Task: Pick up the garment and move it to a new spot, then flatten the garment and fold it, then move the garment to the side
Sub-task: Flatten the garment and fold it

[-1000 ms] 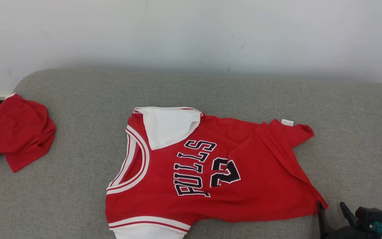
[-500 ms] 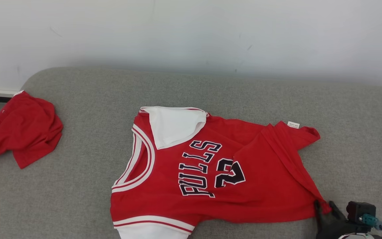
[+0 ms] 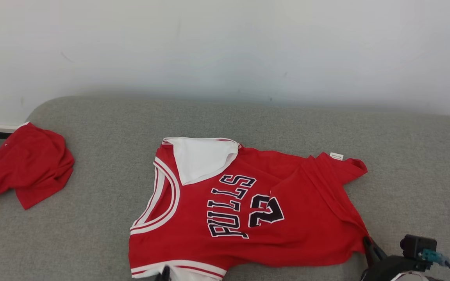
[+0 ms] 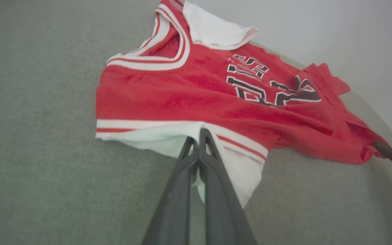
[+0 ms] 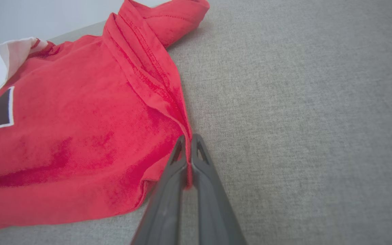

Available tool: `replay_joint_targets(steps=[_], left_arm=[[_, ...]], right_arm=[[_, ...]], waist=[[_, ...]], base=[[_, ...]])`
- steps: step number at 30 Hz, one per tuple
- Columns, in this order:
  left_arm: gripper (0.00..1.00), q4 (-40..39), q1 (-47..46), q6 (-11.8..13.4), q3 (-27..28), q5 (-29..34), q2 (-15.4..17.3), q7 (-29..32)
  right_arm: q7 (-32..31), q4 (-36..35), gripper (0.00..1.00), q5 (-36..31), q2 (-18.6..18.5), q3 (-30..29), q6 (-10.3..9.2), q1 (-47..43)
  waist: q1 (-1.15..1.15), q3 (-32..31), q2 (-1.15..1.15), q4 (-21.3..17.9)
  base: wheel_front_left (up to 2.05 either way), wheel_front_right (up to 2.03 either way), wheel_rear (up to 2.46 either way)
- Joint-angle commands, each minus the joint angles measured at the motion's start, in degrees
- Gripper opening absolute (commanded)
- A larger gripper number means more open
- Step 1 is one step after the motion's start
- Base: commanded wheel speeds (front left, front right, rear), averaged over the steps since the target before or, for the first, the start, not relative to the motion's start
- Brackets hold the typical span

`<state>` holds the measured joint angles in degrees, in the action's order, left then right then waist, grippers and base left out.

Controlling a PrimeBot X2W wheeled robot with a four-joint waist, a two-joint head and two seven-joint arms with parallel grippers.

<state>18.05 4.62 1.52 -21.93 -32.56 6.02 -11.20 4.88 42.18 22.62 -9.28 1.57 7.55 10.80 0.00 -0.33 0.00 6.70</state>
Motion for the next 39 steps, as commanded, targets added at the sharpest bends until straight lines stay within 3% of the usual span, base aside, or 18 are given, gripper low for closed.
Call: replay_joint_targets(steps=[1,6,12,16,21,26,30,35,39], left_arm=[[0.00,-1.9,-2.3,-0.2,0.2,0.3,0.9,0.7],[0.00,-6.9,-11.7,-1.4,1.4,2.1,5.4,5.0],[0.00,-8.2,-29.8,-4.1,3.1,2.6,9.9,12.5],[0.00,-5.1,-45.1,-5.6,5.3,0.5,10.8,17.6],[0.00,4.2,-66.1,-5.6,7.7,-1.5,10.6,24.0],[0.00,14.4,-86.6,-3.8,7.8,1.5,12.1,27.4],[0.00,20.3,-100.8,-3.0,6.7,3.8,9.3,25.9],[0.00,27.7,-110.5,-5.3,4.6,4.1,4.9,21.8],[0.00,33.0,-113.3,-6.7,3.1,4.9,3.3,18.8]], right_arm=[[-1.1,-1.8,0.00,0.9,-0.6,0.6,-0.13,0.4],[-7.6,-8.6,0.00,4.6,-1.7,1.7,-0.13,3.9],[-17.0,-13.2,0.00,7.7,-2.4,2.0,-0.13,15.3],[-24.7,-9.9,0.00,9.7,-2.9,1.2,-0.13,28.4],[-33.1,1.7,0.00,10.9,-1.0,-5.6,-0.13,50.6],[-31.3,13.7,0.00,5.9,1.4,-13.8,-0.13,72.5],[-25.5,20.8,0.00,-0.5,-0.5,-20.2,-0.13,86.0],[-19.1,26.8,0.00,-8.7,-1.6,-24.5,-0.13,94.1],[-16.2,28.7,0.00,-12.7,-1.2,-26.5,-0.13,96.0]], waist=[[0.00,-0.1,0.00,-0.5],[0.00,1.4,0.00,-1.9],[0.00,7.0,0.00,-4.3],[0.00,13.3,0.00,-6.0],[0.00,22.5,0.00,-8.4],[0.00,28.8,0.00,-11.6],[0.00,31.0,0.00,-11.5],[0.00,29.7,0.00,-11.2],[0.00,29.1,0.00,-11.7]], base=[[0.00,0.00,0.00],[0.00,0.00,0.00],[0.00,0.00,0.00],[0.00,0.00,0.00],[0.00,0.00,0.00],[0.00,0.00,0.00],[0.00,0.00,0.00],[0.00,0.00,0.00],[0.00,0.00,0.00]])
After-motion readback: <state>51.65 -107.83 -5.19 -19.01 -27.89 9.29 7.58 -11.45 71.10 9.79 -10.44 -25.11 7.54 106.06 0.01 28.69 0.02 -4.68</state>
